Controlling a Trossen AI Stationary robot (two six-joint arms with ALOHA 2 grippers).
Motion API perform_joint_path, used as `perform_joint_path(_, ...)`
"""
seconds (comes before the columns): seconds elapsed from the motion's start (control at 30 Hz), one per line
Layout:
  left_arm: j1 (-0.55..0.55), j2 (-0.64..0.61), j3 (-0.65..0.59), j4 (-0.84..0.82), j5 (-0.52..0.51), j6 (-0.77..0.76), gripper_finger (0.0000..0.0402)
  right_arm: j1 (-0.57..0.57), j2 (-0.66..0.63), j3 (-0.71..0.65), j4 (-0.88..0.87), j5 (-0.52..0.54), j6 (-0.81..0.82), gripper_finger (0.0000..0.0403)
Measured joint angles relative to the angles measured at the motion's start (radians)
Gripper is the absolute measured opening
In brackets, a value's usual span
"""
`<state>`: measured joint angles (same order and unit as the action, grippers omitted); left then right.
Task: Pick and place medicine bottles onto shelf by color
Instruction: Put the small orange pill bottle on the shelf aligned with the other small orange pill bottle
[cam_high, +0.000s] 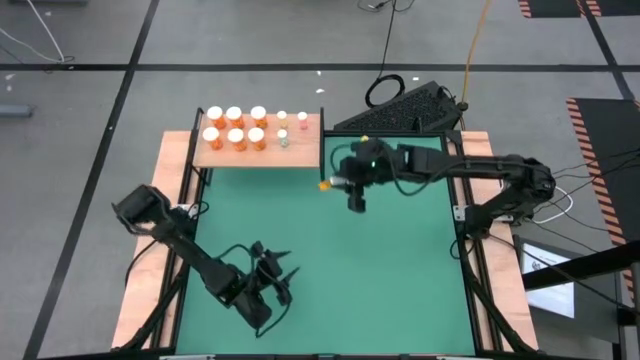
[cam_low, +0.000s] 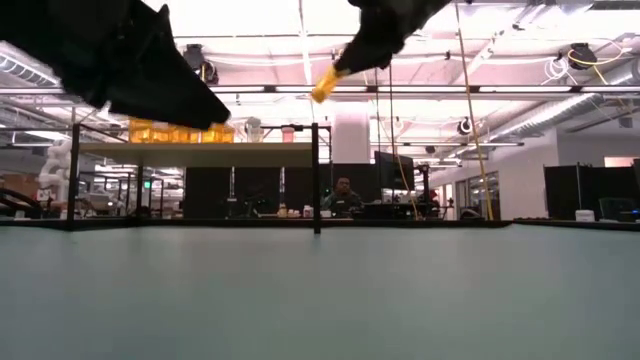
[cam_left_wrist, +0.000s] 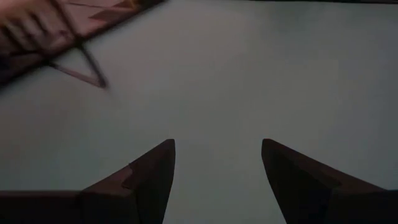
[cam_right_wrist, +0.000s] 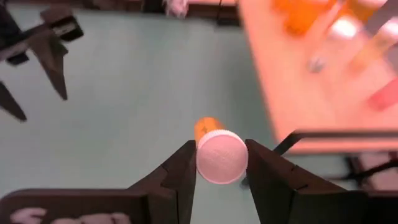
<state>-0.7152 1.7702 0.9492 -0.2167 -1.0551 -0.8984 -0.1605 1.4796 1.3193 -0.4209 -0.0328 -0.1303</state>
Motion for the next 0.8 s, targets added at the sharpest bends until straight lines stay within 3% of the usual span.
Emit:
perform_joint_path(0.17,-0.009,-0.141,-0.003,-0.196,-0.05,-0.023,0.0243,-0.079,0.0,0.0,0.131,-0.06,-0.026,0.0117)
perform_joint_path(0.37,-0.019,-0.321,-0.18,-0.137,-0.116,0.01,0.0243,-0.148,0.004,0.0,0.251,-0.077,-0.057,0.0117)
perform_joint_path(0.57,0.038,-0.458,-0.497,0.258,-0.087,0.004,0.0243,-0.21,0.007,0.021,0.292,-0.129,-0.083,0.0117)
perform_joint_path(0.73,0.112,-0.469,-0.643,0.766,0.074,0.309,0.0243,-0.245,0.064,0.146,0.233,-0.168,-0.101,0.0117)
perform_joint_path(0.8,0.14,-0.467,-0.664,0.898,0.149,0.428,0.0243,-0.246,0.108,0.22,0.198,-0.182,-0.118,0.0117)
